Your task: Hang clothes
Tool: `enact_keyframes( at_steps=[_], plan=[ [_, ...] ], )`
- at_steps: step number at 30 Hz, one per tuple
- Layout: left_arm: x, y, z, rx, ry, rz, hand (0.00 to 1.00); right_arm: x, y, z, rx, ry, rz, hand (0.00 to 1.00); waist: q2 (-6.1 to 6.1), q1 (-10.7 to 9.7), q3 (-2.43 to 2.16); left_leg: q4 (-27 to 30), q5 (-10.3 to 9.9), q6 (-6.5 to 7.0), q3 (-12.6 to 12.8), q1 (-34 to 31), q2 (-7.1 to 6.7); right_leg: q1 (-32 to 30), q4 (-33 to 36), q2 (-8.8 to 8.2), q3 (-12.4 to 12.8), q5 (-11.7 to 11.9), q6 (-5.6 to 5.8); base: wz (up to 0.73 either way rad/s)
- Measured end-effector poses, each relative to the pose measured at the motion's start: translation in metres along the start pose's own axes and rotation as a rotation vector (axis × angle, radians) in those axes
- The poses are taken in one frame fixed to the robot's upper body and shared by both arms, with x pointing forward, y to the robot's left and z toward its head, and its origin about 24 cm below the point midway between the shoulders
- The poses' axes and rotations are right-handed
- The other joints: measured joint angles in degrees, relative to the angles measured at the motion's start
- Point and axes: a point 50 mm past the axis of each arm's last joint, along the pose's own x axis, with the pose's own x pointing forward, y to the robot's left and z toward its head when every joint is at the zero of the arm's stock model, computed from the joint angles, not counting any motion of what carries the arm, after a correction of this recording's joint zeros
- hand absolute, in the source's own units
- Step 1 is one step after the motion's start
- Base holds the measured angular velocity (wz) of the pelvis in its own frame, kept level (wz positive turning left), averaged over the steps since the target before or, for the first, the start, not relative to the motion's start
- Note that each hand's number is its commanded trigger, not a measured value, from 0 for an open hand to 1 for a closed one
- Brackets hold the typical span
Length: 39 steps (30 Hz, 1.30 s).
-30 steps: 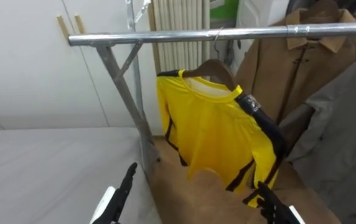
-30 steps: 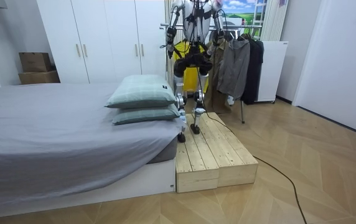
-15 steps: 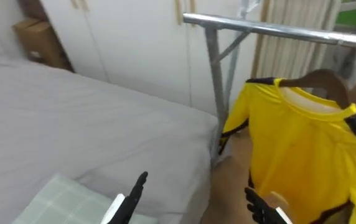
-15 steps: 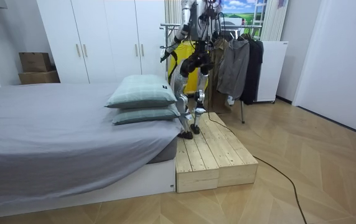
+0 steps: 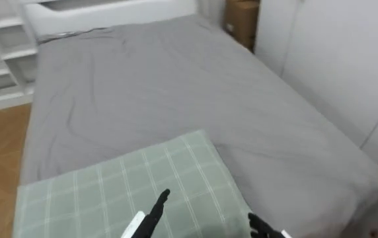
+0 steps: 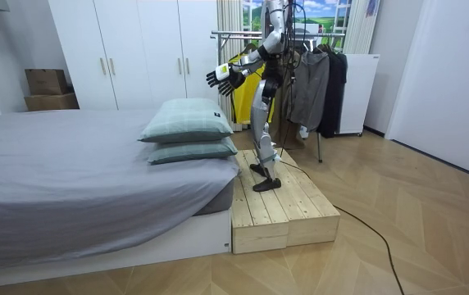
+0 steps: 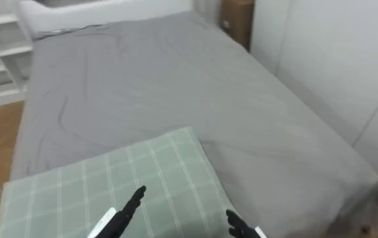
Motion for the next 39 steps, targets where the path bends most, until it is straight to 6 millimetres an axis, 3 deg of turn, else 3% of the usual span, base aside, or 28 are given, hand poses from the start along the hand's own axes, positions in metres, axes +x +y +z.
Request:
enact_keyframes(
  at_steps=[4, 10, 13, 15, 17, 18, 22, 25, 27, 30, 34, 39],
  plan=[
    [-0.004, 0.001, -0.004, 0.005, 0.016, 0.009, 0.0, 0.005, 0.012, 0.005, 0.005, -0.013, 0.062, 0.0, -0.39, 1.11, 0.1, -0.15, -0.01, -0.02, -0.04, 0.64, -0.29, 0.47, 0.09, -0.32, 0.18, 0.29, -0.29, -0.03],
    [-0.005, 0.001, -0.006, 0.003, 0.022, 0.01, 0.0, 0.008, 0.012, 0.01, 0.011, -0.029, 0.064, 0.0, -0.76, 0.43, 0.33, -0.67, -0.09, 0.22, -0.82, 0.47, -1.17, 0.62, -0.03, -0.99, -0.21, 0.9, 0.42, 0.05],
    [-0.003, 0.001, -0.009, 0.007, 0.038, 0.008, 0.0, 0.008, 0.012, 0.009, 0.022, -0.027, 0.055, 0.0, -0.91, -1.37, 0.45, -0.33, -0.26, 0.52, -3.15, -0.26, -1.49, 1.51, 0.05, -1.11, -0.3, 1.13, 1.26, 0.41],
    [0.0, 0.002, -0.012, 0.01, 0.053, 0.006, 0.0, 0.007, 0.008, 0.007, 0.032, -0.019, 0.03, 0.0, -1.2, -3.28, 0.6, -0.31, -0.03, 1.08, -6.41, -1.3, -2.53, 1.83, 0.04, -1.24, 2.98, 1.07, 2.69, 0.76],
    [0.0, 0.002, -0.014, 0.01, 0.062, 0.007, 0.0, 0.006, 0.004, 0.004, 0.045, -0.004, 0.004, 0.0, -1.4, -4.46, 0.62, -0.23, 0.02, 1.47, -8.27, -1.99, -3.27, 2.22, -0.07, -1.45, 4.09, 0.88, 3.59, 0.66],
    [0.001, 0.003, -0.014, 0.009, 0.063, 0.011, 0.0, 0.006, 0.002, 0.003, 0.05, 0.005, -0.016, 0.0, -1.63, -5.01, 0.75, -0.07, 0.01, 1.72, -9.1, -2.43, -3.64, 2.12, -0.05, -1.44, 5.85, 0.71, 4.12, 0.56],
    [0.0, 0.005, -0.018, 0.016, 0.085, 0.032, 0.0, 0.007, 0.003, 0.006, 0.044, -0.005, -0.033, 0.0, -1.92, -5.14, 0.7, 0.2, -0.19, 2.07, -11.13, -3.18, -4.57, 2.11, -0.06, -1.28, 8.67, 0.36, 5.27, 0.31],
    [0.001, 0.006, -0.021, 0.021, 0.099, 0.034, 0.0, 0.007, 0.002, 0.005, 0.048, -0.002, -0.049, 0.0, -2.79, -5.27, 0.43, 0.05, -0.14, 2.16, -13.26, -3.45, -6.07, 2.23, -0.25, -0.82, 15.26, -0.23, 6.65, 0.39],
    [0.001, 0.009, -0.021, 0.018, 0.098, 0.051, 0.0, 0.005, -0.001, 0.0, 0.077, 0.018, -0.068, 0.0, -3.42, -4.66, 0.04, -0.03, -0.13, 2.16, -14.74, -3.49, -6.19, 2.76, -1.7, 0.55, 20.93, -0.08, 7.3, 0.32],
    [0.0, 0.02, -0.023, 0.01, 0.105, 0.121, 0.0, 0.002, -0.003, -0.007, 0.082, 0.043, -0.076, 0.0, -4.04, -3.73, -0.22, 0.06, 0.02, 1.9, -15.88, -3.43, -6.16, 3.79, -3.68, 1.64, 24.18, 0.1, 7.59, 0.21],
    [-0.002, 0.035, -0.023, 0.001, 0.093, 0.245, 0.0, -0.009, -0.003, -0.029, 0.089, 0.117, -0.09, 0.0, -4.07, -3.87, -0.25, -0.41, 0.28, 1.46, -17.15, -3.22, -6.22, 5.71, -6.25, 2.35, 23.72, 0.39, 7.7, 0.14],
    [-0.014, 0.051, -0.034, -0.051, 0.114, 0.449, 0.0, -0.044, -0.013, -0.085, 0.098, 0.356, -0.177, 0.0, -4.22, -3.9, -0.3, -2.2, 0.54, 1.08, -18.74, -2.13, -6.8, 7.99, -8.23, 2.69, 23.13, 0.39, 7.73, 0.15]
  ],
)
